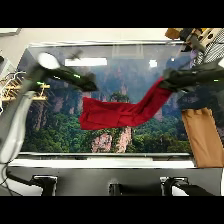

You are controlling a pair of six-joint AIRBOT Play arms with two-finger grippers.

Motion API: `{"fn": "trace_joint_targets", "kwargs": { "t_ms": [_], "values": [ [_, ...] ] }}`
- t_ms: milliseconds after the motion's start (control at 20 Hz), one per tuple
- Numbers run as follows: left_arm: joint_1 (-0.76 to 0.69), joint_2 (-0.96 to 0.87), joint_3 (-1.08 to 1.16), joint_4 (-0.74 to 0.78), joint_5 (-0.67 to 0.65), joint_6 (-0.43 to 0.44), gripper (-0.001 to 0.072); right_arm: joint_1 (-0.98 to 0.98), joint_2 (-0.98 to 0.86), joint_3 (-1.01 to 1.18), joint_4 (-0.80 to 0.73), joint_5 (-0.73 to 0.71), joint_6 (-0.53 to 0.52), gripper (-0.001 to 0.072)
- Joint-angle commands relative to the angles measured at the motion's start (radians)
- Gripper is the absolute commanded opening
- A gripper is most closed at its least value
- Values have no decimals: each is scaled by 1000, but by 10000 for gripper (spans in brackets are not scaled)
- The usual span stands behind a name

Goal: Fold the clothes and pants, and hang the long-sleeved shirts on hangers.

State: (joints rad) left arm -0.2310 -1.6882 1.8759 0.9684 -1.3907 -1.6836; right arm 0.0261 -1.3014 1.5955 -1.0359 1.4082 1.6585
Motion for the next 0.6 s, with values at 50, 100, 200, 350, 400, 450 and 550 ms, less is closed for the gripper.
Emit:
{"fn": "trace_joint_targets", "kwargs": {
  "t_ms": [50,100,200,350,400,450,550],
  "values": [
    [245,213,1,175,-214,-1,13,268,-72,0,-5,-165,106,27],
    [297,244,1,189,-236,-1,13,326,-108,0,-12,-190,125,27],
    [386,290,1,192,-240,-1,13,418,-186,0,-13,-246,150,27],
    [478,325,0,192,-240,0,14,510,-300,0,-2,-366,189,27],
    [499,329,0,192,-240,0,14,528,-330,0,14,-406,191,27],
    [512,330,0,192,-240,-1,14,545,-355,0,35,-440,195,27],
    [523,329,-1,192,-240,-1,13,567,-395,1,84,-500,198,27]
  ]
}}
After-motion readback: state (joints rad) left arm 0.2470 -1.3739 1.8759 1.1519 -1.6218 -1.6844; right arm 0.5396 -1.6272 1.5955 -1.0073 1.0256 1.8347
